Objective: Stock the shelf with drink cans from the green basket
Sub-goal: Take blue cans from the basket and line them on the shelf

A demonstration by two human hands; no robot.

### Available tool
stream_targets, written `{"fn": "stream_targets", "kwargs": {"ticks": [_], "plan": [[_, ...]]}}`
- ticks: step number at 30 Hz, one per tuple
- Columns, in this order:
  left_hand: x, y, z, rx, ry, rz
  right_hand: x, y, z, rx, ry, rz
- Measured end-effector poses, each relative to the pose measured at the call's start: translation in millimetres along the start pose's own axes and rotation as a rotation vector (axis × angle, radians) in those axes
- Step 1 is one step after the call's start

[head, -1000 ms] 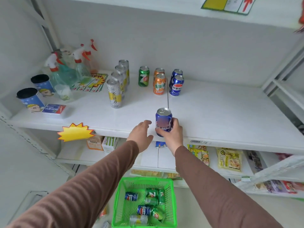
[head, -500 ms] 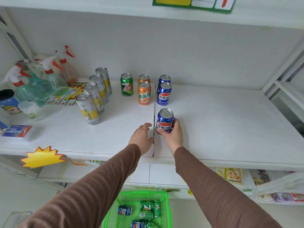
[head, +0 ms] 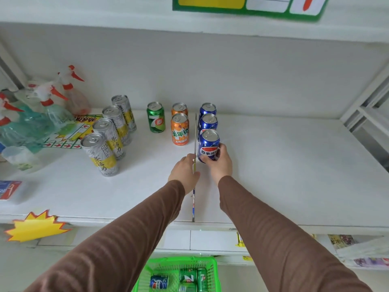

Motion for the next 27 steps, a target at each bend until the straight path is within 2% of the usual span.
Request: {"fn": "stream_targets", "kwargs": {"ticks": [22,27], "plan": [[-2,15,-10,-0.002,-0.022,-0.007,9,23,3,-0.018,-0.041,0.025],[3,2,-7,-0.020,-0.018,0.014,4,15,3,-0.020,-0.054,0.079]]}}
Point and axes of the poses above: each hand's wrist, its own y-axis towards the middle knuckle, its own z-axis out of the palm, x = y × z, the point moved 1 cm from there along y, towards the middle knuckle, and after that the axes turned 15 degrees about x, right-handed, at the moved point
